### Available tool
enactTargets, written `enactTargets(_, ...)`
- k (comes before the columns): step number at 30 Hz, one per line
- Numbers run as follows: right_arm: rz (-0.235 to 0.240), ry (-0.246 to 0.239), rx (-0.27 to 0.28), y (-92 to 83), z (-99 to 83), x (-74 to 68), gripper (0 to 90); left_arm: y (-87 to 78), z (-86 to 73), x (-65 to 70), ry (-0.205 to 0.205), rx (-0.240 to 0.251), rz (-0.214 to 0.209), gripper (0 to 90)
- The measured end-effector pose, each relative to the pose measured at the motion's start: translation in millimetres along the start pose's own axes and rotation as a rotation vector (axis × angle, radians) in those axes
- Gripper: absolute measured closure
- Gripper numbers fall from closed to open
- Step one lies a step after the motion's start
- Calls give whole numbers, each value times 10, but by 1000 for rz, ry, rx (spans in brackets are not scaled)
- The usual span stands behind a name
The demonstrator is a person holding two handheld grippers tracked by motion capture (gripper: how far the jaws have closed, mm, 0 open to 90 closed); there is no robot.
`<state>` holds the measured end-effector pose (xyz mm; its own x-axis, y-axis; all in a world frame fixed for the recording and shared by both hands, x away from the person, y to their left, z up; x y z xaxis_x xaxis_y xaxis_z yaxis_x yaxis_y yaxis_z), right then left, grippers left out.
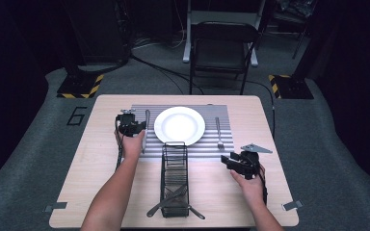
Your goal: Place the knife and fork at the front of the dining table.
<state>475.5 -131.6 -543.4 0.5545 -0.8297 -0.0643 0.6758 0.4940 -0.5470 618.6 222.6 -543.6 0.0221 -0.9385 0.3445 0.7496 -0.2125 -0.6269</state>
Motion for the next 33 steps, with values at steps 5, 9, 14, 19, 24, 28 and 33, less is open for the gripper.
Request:
enactTargets(5,-6,-9,1,-9,8,-11,488,-87,31,21,23,-2,-10,590)
enactTargets(9,-13,-11,12,-46,22,-12,488,-174,47,14,33,-20,-24,577)
enactTargets(14,-19,-1,16,-65,22,19,488,-290,86,-11,33,-15,-40,553)
enactTargets(19,-19,-2,16,-73,23,18,488,-399,90,-36,27,-19,-56,549)
enactTargets(24,-26,-4,18,-79,26,23,488,-507,59,-32,47,-25,-74,543)
enactTargets(28,-26,-3,22,-84,29,40,488,-592,20,-9,61,-31,-95,539)
enactTargets(33,-32,2,26,-101,30,61,488,-721,-45,26,91,-27,-120,530)
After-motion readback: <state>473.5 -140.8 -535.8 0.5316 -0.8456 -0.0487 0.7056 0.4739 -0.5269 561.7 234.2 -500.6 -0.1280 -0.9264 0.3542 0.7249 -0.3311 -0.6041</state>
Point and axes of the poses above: each handheld gripper's, and its own axes: y roughly forward along the jaws, z roughly out of its top, x roughly to its right, the point moved 10 cm from there along y, roughly forward along the jaws, and after that the axes turned 14 degrees about -y, right-handed, at the moved point
